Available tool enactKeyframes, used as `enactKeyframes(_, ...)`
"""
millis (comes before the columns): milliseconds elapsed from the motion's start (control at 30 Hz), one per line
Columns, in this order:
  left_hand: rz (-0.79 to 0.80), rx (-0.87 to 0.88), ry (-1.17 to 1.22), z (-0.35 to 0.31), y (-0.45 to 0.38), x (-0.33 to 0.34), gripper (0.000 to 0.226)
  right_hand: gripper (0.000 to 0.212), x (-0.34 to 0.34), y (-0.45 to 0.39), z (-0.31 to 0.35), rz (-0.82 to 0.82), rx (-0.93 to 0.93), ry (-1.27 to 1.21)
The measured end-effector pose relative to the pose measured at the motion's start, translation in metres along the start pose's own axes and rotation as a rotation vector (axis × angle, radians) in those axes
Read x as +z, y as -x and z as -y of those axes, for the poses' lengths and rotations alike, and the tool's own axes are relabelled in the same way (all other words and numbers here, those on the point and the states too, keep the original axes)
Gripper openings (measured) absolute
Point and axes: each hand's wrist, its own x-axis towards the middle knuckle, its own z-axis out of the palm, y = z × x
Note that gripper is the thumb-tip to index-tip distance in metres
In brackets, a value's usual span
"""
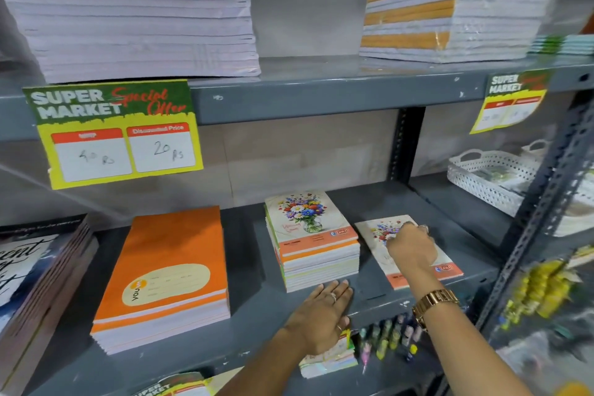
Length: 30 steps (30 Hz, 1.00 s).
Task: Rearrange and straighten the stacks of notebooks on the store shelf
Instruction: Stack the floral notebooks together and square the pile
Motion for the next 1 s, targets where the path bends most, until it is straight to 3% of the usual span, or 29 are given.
enactKeyframes(133,0.002,0.016,0.003,-0.011,-0.018,0.001,0.056,0.045,0.001,-0.011,-0.031,0.053,0.080,0.055)
enactKeyframes(267,-0.009,0.035,-0.003,-0.020,-0.034,0.002,0.056,0.066,-0.004,-0.018,-0.050,0.164,0.170,0.146)
enactKeyframes(433,-0.017,0.034,-0.036,-0.031,-0.051,0.006,0.056,0.071,-0.006,-0.029,-0.064,0.260,0.210,0.221)
enactKeyframes(700,-0.041,0.021,-0.074,-0.031,-0.056,0.014,0.057,0.086,-0.009,-0.039,-0.063,0.267,0.236,0.319)
enactKeyframes(867,-0.042,0.054,-0.063,-0.029,-0.054,0.019,0.099,0.086,-0.011,-0.036,-0.057,0.126,0.238,0.262)
enactKeyframes(1000,-0.036,0.031,-0.051,-0.025,-0.050,0.017,0.056,0.065,-0.023,-0.029,-0.048,0.029,0.147,0.053)
